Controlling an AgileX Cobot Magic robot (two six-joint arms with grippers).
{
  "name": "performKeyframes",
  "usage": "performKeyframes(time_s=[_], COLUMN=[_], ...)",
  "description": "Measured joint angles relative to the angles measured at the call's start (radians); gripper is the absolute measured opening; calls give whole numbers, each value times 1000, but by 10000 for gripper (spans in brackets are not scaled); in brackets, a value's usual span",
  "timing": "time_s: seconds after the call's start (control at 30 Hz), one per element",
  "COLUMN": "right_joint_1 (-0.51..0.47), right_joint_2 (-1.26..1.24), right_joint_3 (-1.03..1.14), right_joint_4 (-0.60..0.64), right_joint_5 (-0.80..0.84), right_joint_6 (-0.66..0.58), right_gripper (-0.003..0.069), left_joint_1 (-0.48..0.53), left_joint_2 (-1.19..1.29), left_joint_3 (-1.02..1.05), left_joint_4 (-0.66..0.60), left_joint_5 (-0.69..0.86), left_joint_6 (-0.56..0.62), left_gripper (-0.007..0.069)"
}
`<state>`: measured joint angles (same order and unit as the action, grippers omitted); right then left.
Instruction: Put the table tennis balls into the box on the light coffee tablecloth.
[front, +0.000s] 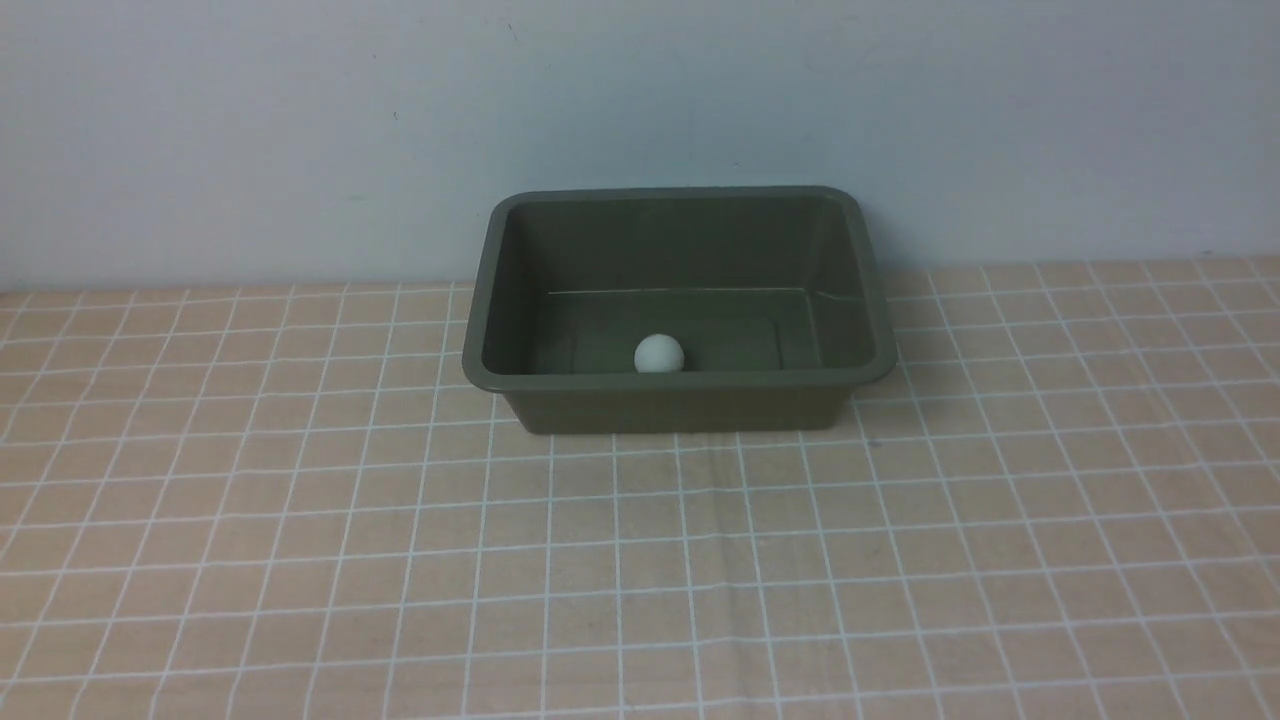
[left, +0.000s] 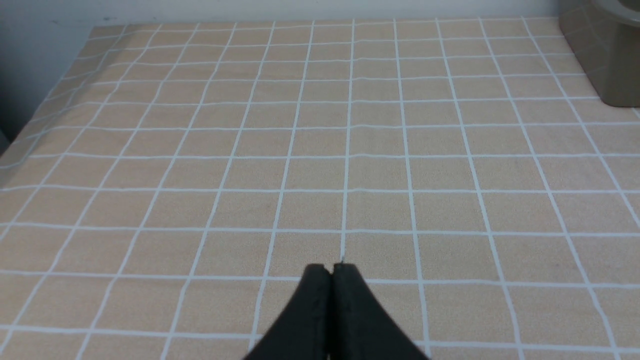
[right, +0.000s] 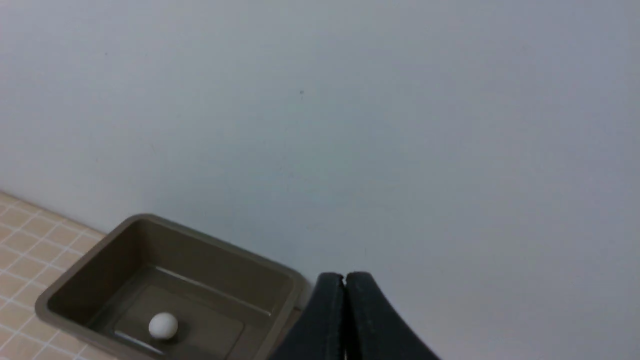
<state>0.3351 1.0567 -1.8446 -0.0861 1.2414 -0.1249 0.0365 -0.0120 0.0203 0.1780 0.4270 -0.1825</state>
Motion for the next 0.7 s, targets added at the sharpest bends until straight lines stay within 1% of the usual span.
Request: performKeyframes(time_s=[0.2, 0.23, 0.27, 0.3, 0.37, 0.4, 0.7], right_joint_1=[0, 0, 0, 0, 0, 0, 0], right_joint_2=[-301, -335, -343, -394, -455, -494, -615], right_joint_3=[508, 589, 605, 712, 838, 937, 1274], right_joint_4=[-1, -1, -1, -1, -1, -1, 58], right_joint_5=[-220, -254, -261, -304, -356, -388, -562], right_joint_6=[44, 50, 52, 62, 75, 83, 104], right_gripper=[-17, -17, -17, -17, -17, -17, -17], left_joint_1=[0, 0, 0, 0, 0, 0, 0], left_joint_2=[0, 0, 0, 0, 0, 0, 0], left_joint_3=[0, 0, 0, 0, 0, 0, 0], left_joint_4=[0, 0, 0, 0, 0, 0, 0], left_joint_5=[0, 0, 0, 0, 0, 0, 0], left_joint_6=[0, 0, 0, 0, 0, 0, 0], left_gripper=[-69, -69, -69, -69, -69, -69, -69])
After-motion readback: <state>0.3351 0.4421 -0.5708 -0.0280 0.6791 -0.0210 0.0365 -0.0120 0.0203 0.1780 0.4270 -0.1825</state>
